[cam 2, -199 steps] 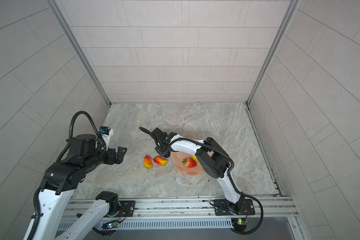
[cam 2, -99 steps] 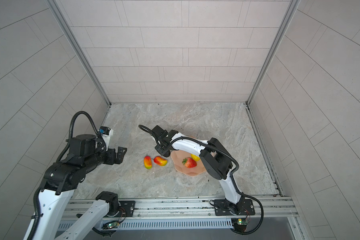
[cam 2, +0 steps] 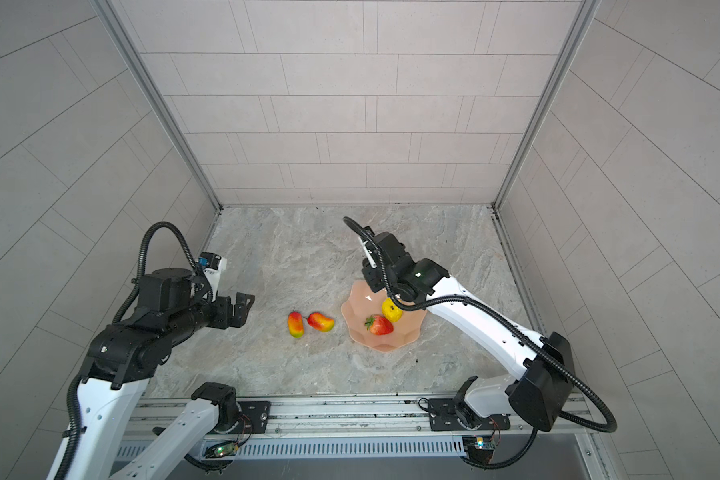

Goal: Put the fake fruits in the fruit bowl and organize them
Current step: 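Place the avocado in the bowl beside the yellow fruit, open right gripper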

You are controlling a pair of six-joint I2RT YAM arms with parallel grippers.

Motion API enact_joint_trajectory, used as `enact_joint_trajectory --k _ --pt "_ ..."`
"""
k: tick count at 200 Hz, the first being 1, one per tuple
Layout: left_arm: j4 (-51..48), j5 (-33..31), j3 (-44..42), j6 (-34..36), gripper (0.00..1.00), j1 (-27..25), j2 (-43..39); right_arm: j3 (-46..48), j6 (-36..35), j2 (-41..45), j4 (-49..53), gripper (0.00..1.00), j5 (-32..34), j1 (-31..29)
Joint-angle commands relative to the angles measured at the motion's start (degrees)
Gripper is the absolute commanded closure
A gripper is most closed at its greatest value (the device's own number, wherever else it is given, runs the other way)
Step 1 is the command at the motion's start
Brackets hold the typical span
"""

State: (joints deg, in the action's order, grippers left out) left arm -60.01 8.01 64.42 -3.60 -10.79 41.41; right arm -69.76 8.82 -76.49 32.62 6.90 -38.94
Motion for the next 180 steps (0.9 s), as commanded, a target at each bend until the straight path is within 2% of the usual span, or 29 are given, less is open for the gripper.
enact_joint_trajectory --k 1,35,91,102,109,156,180 --pt "0.50 0.77 0.48 -0.52 0.00 -0.03 -0.20 8.61 3.21 4.36 0.54 1.00 1.75 6.15" --pt "1.12 1.29 0.24 -0.48 0.00 -0.02 0.60 17.18 5.03 8.16 -2.47 1.00 -1.17 12.19" --pt "1.99 1.53 -0.86 -0.97 0.00 0.02 -0.61 22.19 7.42 4.28 -7.02 1.00 -3.95 13.15" --pt "1.83 1.19 -0.42 -1.05 0.00 -0.02 -0.17 22.02 7.78 3.73 -6.83 0.84 -4.41 13.15" --pt "1.80 1.29 -0.01 -1.04 0.00 -0.02 0.32 21.82 7.89 3.61 -6.77 0.80 -4.52 13.18" --pt "2.97 2.45 0.00 -1.33 0.00 -0.02 1.14 22.92 8.23 5.11 -6.83 0.75 -5.13 12.99" --pt "2.69 2.33 -0.12 -1.33 0.00 -0.03 0.65 23.52 8.15 6.27 -6.28 0.69 -4.97 12.98"
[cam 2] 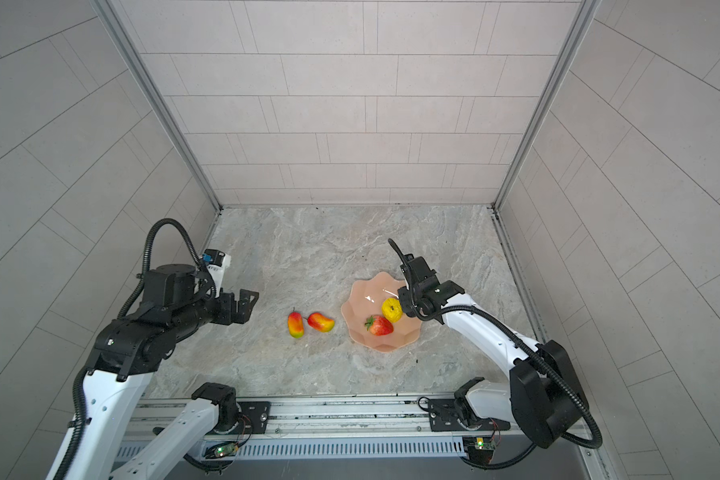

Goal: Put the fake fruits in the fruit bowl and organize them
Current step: 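Place the avocado in the bowl beside the yellow fruit, open right gripper, then reach the right gripper to the mango nearer the bowl and grasp it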

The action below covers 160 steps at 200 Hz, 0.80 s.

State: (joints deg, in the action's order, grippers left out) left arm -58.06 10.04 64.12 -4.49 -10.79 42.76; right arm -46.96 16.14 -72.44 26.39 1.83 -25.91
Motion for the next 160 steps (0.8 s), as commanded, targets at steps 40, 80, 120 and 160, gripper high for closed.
enact_joint_trajectory --k 40,80,120,160 --pt "0.45 0.40 0.55 -0.28 0.00 0.08 -1.06 0.04 0.15 2.88 1.24 0.48 0.14 -0.20" --pt "1.34 0.66 1.13 -0.25 0.00 -0.05 0.88 -5.44 -2.01 3.69 5.26 0.42 0.89 -0.65" --pt "2.16 3.05 1.11 -0.28 0.00 0.03 -0.08 -12.65 -5.78 3.43 5.45 0.21 -2.08 -9.46" --pt "2.24 0.92 0.68 -1.04 0.00 -0.05 0.21 -20.00 -7.40 -10.33 2.05 0.01 -4.29 -22.11"
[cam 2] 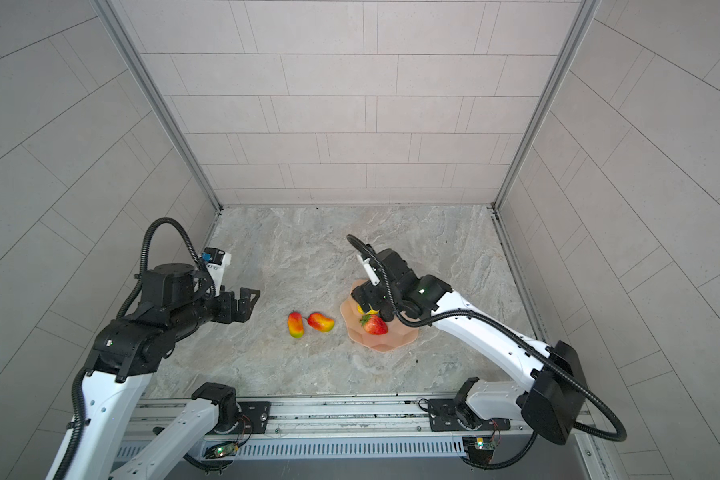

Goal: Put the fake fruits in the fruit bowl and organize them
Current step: 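Reach the right gripper to the mango nearer the bowl and grasp it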

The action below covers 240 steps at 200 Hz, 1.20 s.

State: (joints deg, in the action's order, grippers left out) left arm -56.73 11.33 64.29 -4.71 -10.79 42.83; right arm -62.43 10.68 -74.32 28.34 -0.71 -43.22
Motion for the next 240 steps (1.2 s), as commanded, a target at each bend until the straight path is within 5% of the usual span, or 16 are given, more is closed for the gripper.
enact_joint_trajectory --k 1,52,107,138,169,207,240 --pt "0.91 -0.36 0.54 -0.82 0.00 0.01 0.15 -4.88 -1.96 -8.94 0.21 0.01 -1.75 -5.05" --pt "0.94 -2.40 -0.98 -1.33 0.00 -0.02 -2.98 -16.36 -6.16 -28.69 0.15 0.01 -4.88 -9.77" --pt "-0.09 -2.64 -1.00 -1.57 0.00 -0.02 -1.88 -24.45 -6.68 -41.02 2.10 0.21 -6.74 -10.39" --pt "1.75 -3.98 -2.41 -1.19 0.00 -0.01 -2.86 -24.83 -6.05 -42.70 2.37 0.44 -7.37 -10.48" --pt "0.44 -2.97 -0.81 -0.82 0.00 -0.02 -0.69 -24.72 -6.03 -43.66 2.86 0.48 -8.11 -10.48" --pt "3.05 -2.62 -3.80 -1.70 0.00 -0.02 -3.68 -22.53 -5.82 -41.74 2.28 0.76 -6.85 -10.83" --pt "1.89 -2.15 -1.15 -1.09 0.00 -0.02 -1.05 -26.43 -8.06 -37.22 6.69 0.82 -5.12 -10.83"
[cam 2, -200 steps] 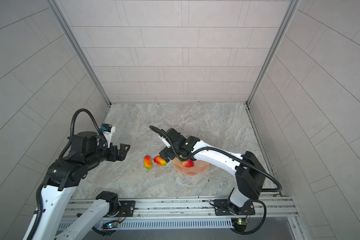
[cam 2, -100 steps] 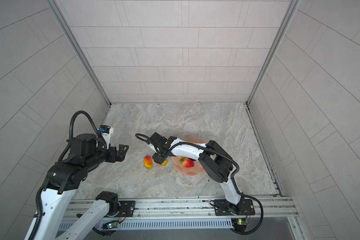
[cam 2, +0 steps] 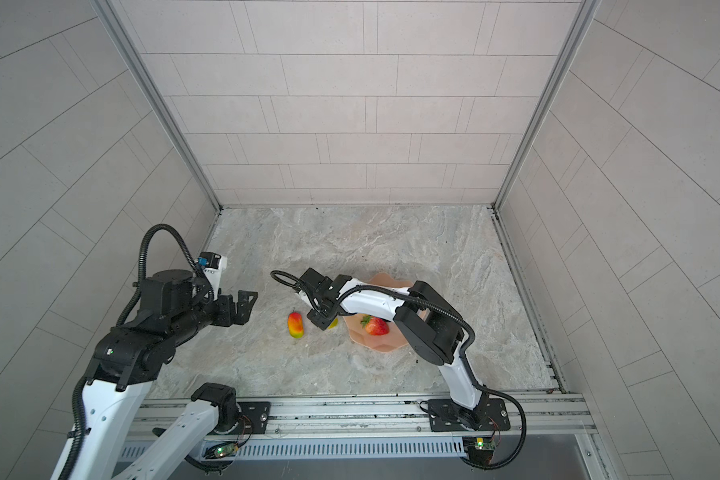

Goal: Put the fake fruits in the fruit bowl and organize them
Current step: 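Reach the right gripper to the mango nearer the bowl and grasp it, then place the mango in the bowl and open the right gripper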

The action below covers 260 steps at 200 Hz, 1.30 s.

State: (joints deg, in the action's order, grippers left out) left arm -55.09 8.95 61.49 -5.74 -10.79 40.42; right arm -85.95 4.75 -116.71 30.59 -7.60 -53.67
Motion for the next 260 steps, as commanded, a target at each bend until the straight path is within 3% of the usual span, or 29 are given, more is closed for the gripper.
enact_joint_trajectory --k 1,29,61,107,146,171,233,243,260 --pt "0.25 0.17 1.67 -0.06 0.00 0.02 1.38 -3.04 -2.22 5.30 4.59 0.82 1.78 -0.38" --pt "0.31 0.85 0.99 -0.46 0.00 -0.03 0.40 -4.54 -3.51 11.46 6.77 0.86 3.03 -0.38" --pt "0.87 0.36 -0.16 -0.43 0.00 0.03 -0.51 0.39 -2.36 20.45 6.85 0.87 6.71 0.98" --pt "0.54 0.96 0.08 0.02 0.00 0.03 -0.79 17.82 6.30 37.20 6.02 0.87 16.39 7.98" --pt "1.67 1.85 -0.96 -0.63 0.00 0.03 -0.28 32.01 11.59 48.90 2.49 0.87 18.71 17.86" --pt "1.87 2.50 -0.85 -0.94 0.00 -0.04 0.52 36.49 12.25 48.85 -0.75 0.86 15.28 22.44" --pt "1.59 2.06 -0.59 -1.14 0.00 0.02 0.00 38.31 14.58 38.35 -6.97 0.86 13.37 23.65" --pt "1.48 1.87 -0.44 -0.94 0.00 0.00 0.09 38.08 14.71 37.91 -7.19 0.83 13.38 23.70" --pt "1.39 1.78 -0.43 -0.77 0.00 0.03 0.31 37.88 14.46 37.76 -6.98 0.71 13.39 23.68"
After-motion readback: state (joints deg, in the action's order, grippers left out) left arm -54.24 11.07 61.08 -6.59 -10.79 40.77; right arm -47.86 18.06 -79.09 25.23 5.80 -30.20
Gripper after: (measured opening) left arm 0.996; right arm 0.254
